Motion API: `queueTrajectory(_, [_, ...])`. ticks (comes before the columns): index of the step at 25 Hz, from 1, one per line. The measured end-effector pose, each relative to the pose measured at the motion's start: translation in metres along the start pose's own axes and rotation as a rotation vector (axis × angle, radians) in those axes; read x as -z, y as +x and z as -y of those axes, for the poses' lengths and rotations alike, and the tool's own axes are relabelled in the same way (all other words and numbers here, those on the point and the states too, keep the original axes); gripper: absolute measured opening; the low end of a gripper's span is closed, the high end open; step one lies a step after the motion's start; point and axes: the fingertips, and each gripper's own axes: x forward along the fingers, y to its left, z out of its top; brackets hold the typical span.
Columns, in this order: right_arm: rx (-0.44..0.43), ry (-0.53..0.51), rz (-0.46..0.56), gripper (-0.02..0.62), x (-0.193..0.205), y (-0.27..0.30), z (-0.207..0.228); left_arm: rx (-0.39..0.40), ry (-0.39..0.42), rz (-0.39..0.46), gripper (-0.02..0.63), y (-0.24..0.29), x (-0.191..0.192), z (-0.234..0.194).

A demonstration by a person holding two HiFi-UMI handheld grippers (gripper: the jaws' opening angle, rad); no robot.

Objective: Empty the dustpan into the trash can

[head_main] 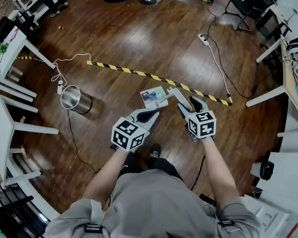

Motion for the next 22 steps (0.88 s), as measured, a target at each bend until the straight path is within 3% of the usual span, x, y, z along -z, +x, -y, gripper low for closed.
queueTrajectory(6, [-0.013, -0.022, -0.127, 0.229, 0.023, 0.048, 0.01, 0.011, -0.042, -0.046, 0.005, 0.009, 0.006, -0.012])
queueTrajectory(11, [-0.002, -0.064, -0.143, 0.216, 0.009, 0.074, 0.015, 0.003, -0.084, -0.061, 0.005, 0.006, 0.011, -0.025])
queueTrajectory(14, [-0.018, -0.156, -0.166, 0.124, 0.006, 0.08, 0.011, -0.005, -0.099, -0.055, 0.005, 0.005, 0.011, -0.031])
queueTrajectory(22, [-0.053, -0.198, -0.146, 0.12, 0.0, 0.069, 0.001, -0.05, -0.119, -0.051, 0.005, -0.012, 0.015, -0.051])
